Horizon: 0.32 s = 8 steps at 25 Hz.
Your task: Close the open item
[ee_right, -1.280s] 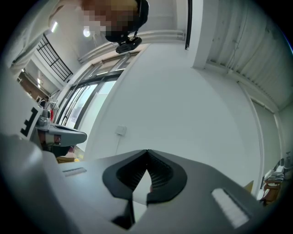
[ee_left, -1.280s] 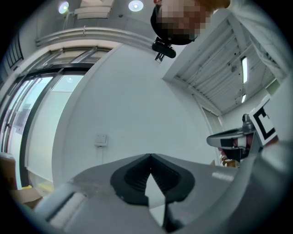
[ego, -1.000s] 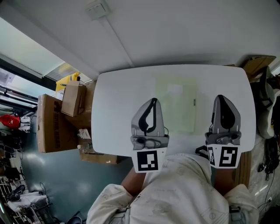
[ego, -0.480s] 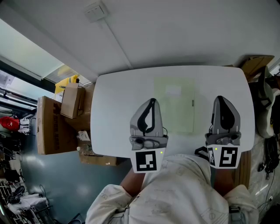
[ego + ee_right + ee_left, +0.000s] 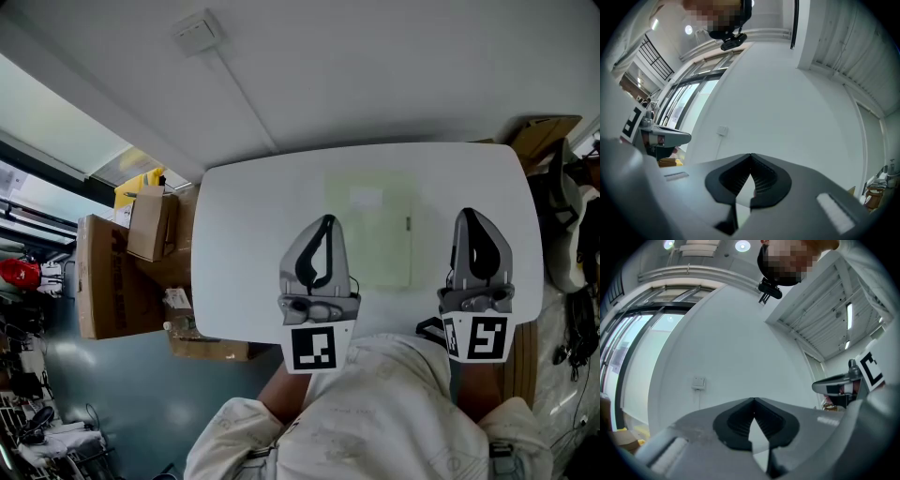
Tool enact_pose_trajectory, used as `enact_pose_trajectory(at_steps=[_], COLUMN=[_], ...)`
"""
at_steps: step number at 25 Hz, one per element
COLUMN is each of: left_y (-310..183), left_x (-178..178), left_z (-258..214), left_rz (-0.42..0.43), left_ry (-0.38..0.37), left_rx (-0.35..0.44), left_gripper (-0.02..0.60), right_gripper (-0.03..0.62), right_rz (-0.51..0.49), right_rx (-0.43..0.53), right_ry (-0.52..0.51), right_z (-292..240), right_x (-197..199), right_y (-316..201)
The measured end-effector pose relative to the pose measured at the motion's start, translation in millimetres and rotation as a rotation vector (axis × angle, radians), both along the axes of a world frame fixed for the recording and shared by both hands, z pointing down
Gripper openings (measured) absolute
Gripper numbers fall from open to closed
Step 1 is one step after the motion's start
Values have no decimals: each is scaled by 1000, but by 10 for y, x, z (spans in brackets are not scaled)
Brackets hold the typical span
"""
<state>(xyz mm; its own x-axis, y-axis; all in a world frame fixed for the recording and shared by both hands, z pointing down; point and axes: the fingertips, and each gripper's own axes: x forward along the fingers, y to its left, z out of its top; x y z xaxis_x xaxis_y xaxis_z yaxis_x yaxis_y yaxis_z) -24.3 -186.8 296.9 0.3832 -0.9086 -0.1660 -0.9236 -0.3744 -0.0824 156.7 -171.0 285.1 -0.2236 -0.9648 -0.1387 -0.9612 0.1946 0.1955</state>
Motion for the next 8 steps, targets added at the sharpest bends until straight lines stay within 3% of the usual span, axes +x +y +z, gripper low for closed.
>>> enact_pose_trajectory(at_steps=[8], left_y=[-34], left_x=[13], left_z=[-16], left_rz=[5], left_ry=[6], left_rx=[1], left_gripper=[2], right_gripper=[2], right_rz=[14], right_rx=[-8], right_ry=[-3], right_z=[0], right_x=[52], right_y=[-32])
